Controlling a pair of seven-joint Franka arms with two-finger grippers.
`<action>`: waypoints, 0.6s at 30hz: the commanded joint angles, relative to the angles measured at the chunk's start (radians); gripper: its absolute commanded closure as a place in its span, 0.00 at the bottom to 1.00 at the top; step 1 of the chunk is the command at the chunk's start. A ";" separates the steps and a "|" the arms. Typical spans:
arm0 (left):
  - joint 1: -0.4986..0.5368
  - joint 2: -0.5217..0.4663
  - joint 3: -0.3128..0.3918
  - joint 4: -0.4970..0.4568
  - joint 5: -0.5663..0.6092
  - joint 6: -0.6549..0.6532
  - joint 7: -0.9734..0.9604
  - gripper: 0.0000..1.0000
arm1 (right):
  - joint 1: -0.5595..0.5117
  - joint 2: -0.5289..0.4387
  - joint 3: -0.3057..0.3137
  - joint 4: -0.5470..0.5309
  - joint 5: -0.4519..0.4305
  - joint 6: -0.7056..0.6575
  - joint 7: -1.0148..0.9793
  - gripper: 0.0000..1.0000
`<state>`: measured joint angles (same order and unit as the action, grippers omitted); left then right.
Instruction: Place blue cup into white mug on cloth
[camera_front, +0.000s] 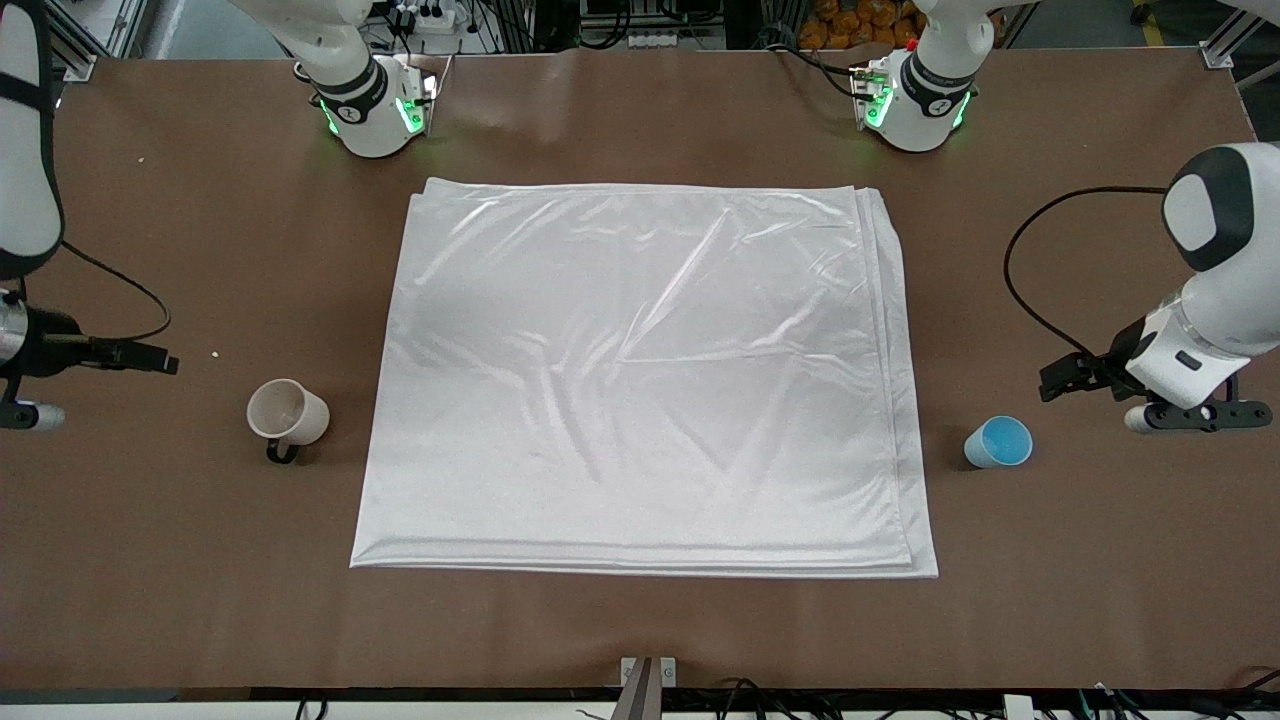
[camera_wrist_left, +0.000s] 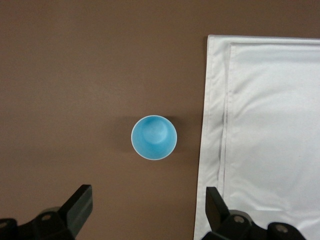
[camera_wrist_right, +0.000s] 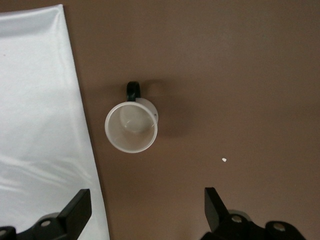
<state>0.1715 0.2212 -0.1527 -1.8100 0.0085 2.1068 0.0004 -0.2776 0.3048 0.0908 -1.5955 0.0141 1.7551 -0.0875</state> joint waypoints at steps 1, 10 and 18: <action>0.014 0.078 -0.004 -0.002 0.019 0.090 0.004 0.00 | -0.019 0.095 0.014 0.031 -0.014 0.095 -0.006 0.00; 0.014 0.193 -0.001 0.001 0.021 0.202 -0.002 0.00 | 0.050 0.178 0.015 0.035 -0.016 0.159 0.002 0.00; 0.014 0.244 0.004 0.003 0.021 0.234 -0.005 0.00 | 0.100 0.272 0.014 0.049 -0.039 0.233 0.000 0.00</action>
<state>0.1826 0.4451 -0.1487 -1.8191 0.0098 2.3276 0.0015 -0.1992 0.5030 0.1038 -1.5878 0.0027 1.9605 -0.0910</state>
